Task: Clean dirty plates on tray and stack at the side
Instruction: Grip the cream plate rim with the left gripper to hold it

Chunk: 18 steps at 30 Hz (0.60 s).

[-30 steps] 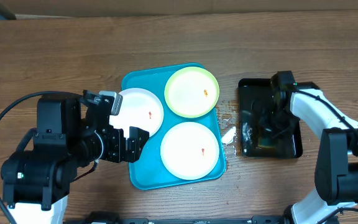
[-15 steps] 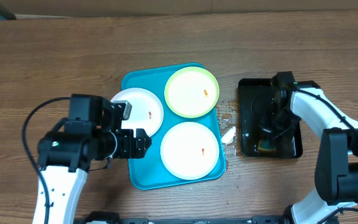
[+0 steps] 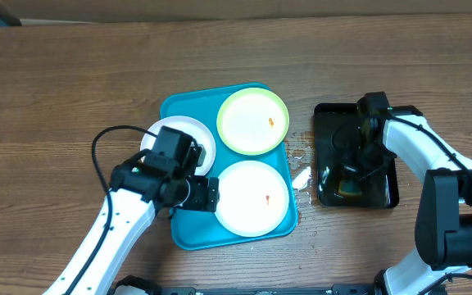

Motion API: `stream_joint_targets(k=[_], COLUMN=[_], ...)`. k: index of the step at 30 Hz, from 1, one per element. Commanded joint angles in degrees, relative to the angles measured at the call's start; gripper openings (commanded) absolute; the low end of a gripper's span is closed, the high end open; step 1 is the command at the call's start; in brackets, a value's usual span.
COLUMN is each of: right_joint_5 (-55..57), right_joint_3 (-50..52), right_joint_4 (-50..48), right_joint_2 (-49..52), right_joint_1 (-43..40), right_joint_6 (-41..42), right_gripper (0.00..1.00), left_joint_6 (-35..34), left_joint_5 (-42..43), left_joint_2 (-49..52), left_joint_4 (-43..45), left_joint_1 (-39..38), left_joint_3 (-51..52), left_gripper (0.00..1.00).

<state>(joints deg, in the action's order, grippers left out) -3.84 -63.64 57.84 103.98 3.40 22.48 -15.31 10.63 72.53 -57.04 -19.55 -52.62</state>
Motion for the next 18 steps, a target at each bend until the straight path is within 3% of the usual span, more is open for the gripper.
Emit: stream_joint_targets(k=[1, 2, 4, 5, 13, 18], right_joint_5=[-1.01, -1.11, -1.36, -1.33, -1.40, -1.40], right_joint_3=[-1.20, -1.20, -1.20, -1.20, -1.20, -1.22], right_joint_4=[-0.76, -0.70, -0.44, -0.44, -0.02, 1.14], right_joint_2=[-0.48, -0.48, -0.48, -0.48, -0.48, -0.48], right_joint_1=[-0.15, -0.15, -0.15, -0.15, -0.15, -0.15], right_joint_6=[0.20, 0.17, -0.02, -0.04, -0.02, -0.04], right_gripper=[0.04, 0.06, 0.36, 0.39, 0.40, 0.40], left_joint_6=[-3.39, -3.41, -3.17, -2.62, -1.40, -1.49], left_joint_5=[-3.10, -2.84, -0.37, 0.76, 1.40, 0.96], left_joint_2=[2.78, 3.56, 5.53, 6.36, 13.53, 18.01], left_joint_4=[0.76, 1.01, 1.97, 2.51, 5.75, 7.98], left_joint_1=[-0.46, -0.46, -0.48, -0.50, -2.69, -2.97], left_joint_3=[0.44, 0.44, 0.44, 0.44, 0.46, 0.46], left_gripper=[0.90, 0.90, 0.90, 0.90, 0.78, 0.58])
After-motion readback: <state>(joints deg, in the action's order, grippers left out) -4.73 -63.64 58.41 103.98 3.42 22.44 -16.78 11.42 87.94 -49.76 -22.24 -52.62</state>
